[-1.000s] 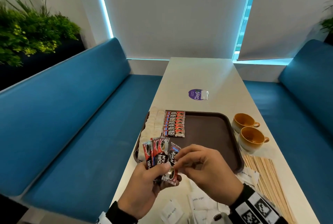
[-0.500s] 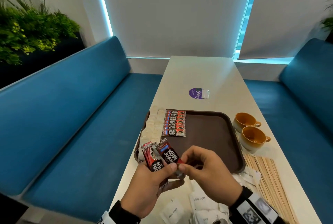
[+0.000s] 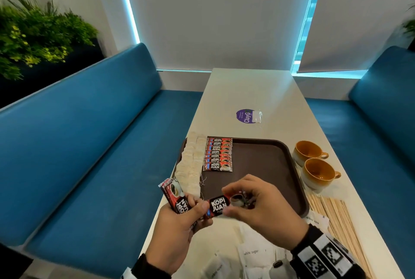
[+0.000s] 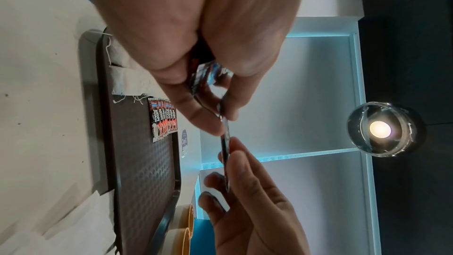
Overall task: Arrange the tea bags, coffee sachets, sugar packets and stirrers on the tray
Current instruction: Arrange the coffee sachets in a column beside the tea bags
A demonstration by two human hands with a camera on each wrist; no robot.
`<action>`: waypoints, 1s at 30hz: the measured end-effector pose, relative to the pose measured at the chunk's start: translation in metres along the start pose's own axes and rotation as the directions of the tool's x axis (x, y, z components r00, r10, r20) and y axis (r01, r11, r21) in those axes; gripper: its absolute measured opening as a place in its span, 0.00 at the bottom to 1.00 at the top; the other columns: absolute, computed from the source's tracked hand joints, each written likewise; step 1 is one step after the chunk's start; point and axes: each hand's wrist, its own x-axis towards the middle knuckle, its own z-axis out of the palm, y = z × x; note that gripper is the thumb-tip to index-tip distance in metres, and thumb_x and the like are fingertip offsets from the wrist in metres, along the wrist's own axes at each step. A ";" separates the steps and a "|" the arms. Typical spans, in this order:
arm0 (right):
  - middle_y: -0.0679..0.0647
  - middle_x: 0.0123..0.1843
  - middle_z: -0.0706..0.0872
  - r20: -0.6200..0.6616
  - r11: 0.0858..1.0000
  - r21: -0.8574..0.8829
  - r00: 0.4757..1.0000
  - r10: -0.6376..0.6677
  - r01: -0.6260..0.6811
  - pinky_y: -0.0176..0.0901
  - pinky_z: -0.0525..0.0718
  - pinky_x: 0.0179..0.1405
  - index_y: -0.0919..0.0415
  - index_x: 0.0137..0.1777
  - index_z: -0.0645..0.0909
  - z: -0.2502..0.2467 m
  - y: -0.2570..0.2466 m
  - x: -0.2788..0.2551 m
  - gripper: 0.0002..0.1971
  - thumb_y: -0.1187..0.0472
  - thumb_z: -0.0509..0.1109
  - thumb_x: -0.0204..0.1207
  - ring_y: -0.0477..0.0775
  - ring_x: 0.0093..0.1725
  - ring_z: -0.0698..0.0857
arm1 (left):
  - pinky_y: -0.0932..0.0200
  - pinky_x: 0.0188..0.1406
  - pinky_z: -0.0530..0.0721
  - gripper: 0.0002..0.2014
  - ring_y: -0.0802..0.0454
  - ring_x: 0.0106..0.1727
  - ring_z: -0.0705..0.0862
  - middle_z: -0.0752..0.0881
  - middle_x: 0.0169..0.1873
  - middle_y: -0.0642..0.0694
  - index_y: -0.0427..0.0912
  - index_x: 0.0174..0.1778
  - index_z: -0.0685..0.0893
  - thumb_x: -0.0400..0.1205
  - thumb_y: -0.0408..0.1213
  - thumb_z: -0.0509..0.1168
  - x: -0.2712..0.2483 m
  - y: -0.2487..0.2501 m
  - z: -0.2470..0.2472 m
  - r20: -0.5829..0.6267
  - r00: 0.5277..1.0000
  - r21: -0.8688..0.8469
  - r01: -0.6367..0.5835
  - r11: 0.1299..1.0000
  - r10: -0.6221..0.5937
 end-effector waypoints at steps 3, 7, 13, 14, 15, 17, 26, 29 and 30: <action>0.40 0.52 0.88 0.046 0.995 -0.094 0.999 -0.012 0.016 0.33 0.86 0.55 0.45 0.57 0.91 -0.001 -0.004 0.008 0.22 0.59 0.90 0.63 0.39 0.52 0.88 | 0.54 0.29 0.89 0.12 0.45 0.35 0.90 0.87 0.37 0.37 0.37 0.37 0.77 0.75 0.20 0.73 0.009 0.003 -0.002 -0.068 0.997 -0.004 -0.022 1.000 0.022; 0.39 0.50 0.90 0.045 0.992 -0.125 0.999 -0.020 0.025 0.33 0.86 0.53 0.44 0.56 0.91 0.005 0.000 0.023 0.21 0.60 0.87 0.63 0.39 0.50 0.88 | 0.57 0.27 0.88 0.12 0.46 0.34 0.87 0.86 0.34 0.39 0.37 0.38 0.76 0.77 0.19 0.70 0.018 0.004 -0.003 -0.113 0.993 -0.059 -0.044 0.997 0.037; 0.33 0.50 0.90 0.167 0.936 -0.351 0.985 0.048 0.014 0.39 0.88 0.53 0.38 0.59 0.86 0.014 0.006 0.049 0.22 0.41 0.75 0.62 0.37 0.50 0.87 | 0.53 0.26 0.91 0.05 0.42 0.31 0.89 0.88 0.35 0.32 0.28 0.41 0.81 0.79 0.25 0.70 0.030 0.003 -0.008 -0.273 0.961 -0.150 -0.007 0.989 -0.035; 0.33 0.49 0.90 0.167 0.935 -0.354 0.983 0.069 -0.006 0.40 0.88 0.53 0.36 0.56 0.86 0.014 0.009 0.056 0.22 0.38 0.73 0.60 0.36 0.49 0.87 | 0.51 0.26 0.91 0.06 0.40 0.30 0.88 0.88 0.36 0.29 0.26 0.43 0.81 0.79 0.26 0.70 0.031 0.003 -0.011 -0.284 0.957 -0.156 0.008 0.988 -0.053; 0.33 0.48 0.89 0.153 0.936 -0.350 0.984 0.090 -0.031 0.40 0.88 0.53 0.36 0.54 0.86 0.013 0.012 0.067 0.22 0.37 0.72 0.58 0.36 0.49 0.87 | 0.50 0.26 0.92 0.08 0.39 0.29 0.87 0.87 0.37 0.28 0.23 0.45 0.81 0.79 0.27 0.70 0.033 0.005 -0.014 -0.287 0.955 -0.153 0.025 0.988 -0.069; 0.37 0.46 0.89 0.113 0.939 -0.332 0.984 0.139 -0.095 0.40 0.89 0.51 0.39 0.50 0.87 0.012 0.023 0.092 0.17 0.43 0.75 0.58 0.37 0.47 0.87 | 0.47 0.26 0.91 0.06 0.37 0.28 0.86 0.86 0.37 0.26 0.23 0.45 0.81 0.80 0.25 0.70 0.036 0.007 -0.022 -0.290 0.951 -0.145 0.066 0.987 -0.106; 0.42 0.51 0.75 0.072 0.851 -0.479 0.956 0.284 -0.217 0.40 0.86 0.56 0.46 0.53 0.88 0.022 0.086 0.173 0.17 0.57 0.83 0.63 0.47 0.50 0.83 | 0.40 0.27 0.91 0.09 0.28 0.29 0.87 0.85 0.39 0.28 0.22 0.55 0.82 0.80 0.16 0.65 0.036 0.005 -0.035 -0.175 0.943 -0.168 0.253 0.953 -0.282; 0.44 0.57 0.73 0.057 0.833 -0.520 0.965 0.256 -0.190 0.45 0.86 0.64 0.43 0.50 0.84 0.030 0.093 0.186 0.16 0.58 0.81 0.64 0.51 0.58 0.81 | 0.40 0.27 0.91 0.09 0.28 0.30 0.87 0.85 0.40 0.28 0.23 0.55 0.83 0.80 0.16 0.66 0.037 0.005 -0.033 -0.157 0.934 -0.165 0.295 0.941 -0.321; 0.45 0.59 0.74 0.058 0.827 -0.530 0.965 0.257 -0.188 0.47 0.86 0.65 0.42 0.49 0.83 0.032 0.095 0.189 0.16 0.58 0.81 0.64 0.52 0.60 0.82 | 0.40 0.28 0.91 0.09 0.28 0.31 0.87 0.85 0.40 0.28 0.23 0.56 0.83 0.80 0.16 0.66 0.038 0.006 -0.033 -0.152 0.932 -0.164 0.305 0.938 -0.329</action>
